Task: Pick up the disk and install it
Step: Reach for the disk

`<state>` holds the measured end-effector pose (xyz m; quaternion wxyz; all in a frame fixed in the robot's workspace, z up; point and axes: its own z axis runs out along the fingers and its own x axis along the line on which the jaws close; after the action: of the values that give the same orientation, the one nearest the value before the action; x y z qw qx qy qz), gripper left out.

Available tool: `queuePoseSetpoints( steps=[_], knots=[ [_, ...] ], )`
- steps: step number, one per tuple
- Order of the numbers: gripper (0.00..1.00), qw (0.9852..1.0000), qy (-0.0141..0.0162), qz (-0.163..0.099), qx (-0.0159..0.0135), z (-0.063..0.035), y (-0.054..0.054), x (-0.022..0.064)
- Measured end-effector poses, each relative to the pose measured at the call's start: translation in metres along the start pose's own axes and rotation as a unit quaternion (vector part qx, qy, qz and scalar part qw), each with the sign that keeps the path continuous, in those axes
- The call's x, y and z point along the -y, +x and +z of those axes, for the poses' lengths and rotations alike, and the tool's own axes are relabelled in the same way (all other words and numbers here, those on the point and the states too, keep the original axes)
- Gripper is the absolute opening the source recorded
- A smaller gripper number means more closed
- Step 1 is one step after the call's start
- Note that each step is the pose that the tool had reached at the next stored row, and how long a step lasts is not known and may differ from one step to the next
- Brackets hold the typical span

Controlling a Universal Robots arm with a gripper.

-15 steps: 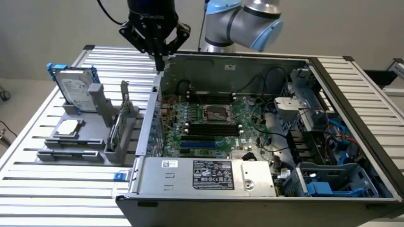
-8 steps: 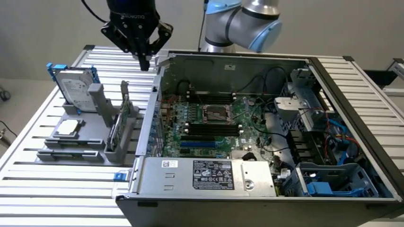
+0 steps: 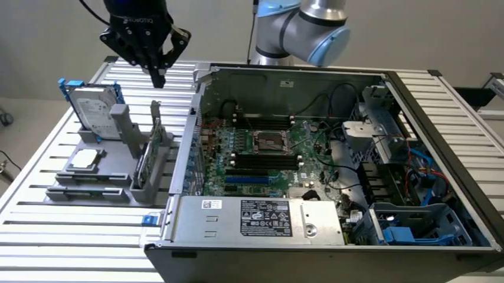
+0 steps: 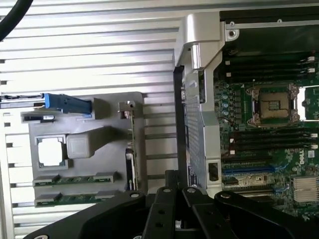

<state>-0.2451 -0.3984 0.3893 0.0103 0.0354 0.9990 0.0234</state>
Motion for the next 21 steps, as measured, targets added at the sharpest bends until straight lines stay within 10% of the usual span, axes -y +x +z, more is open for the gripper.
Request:
queuePoseSetpoints(
  steps=[21],
  knots=[
    [0.11, 1.0, 0.0, 0.0, -0.0004, 0.0103, 0.098, -0.0216]
  ],
)
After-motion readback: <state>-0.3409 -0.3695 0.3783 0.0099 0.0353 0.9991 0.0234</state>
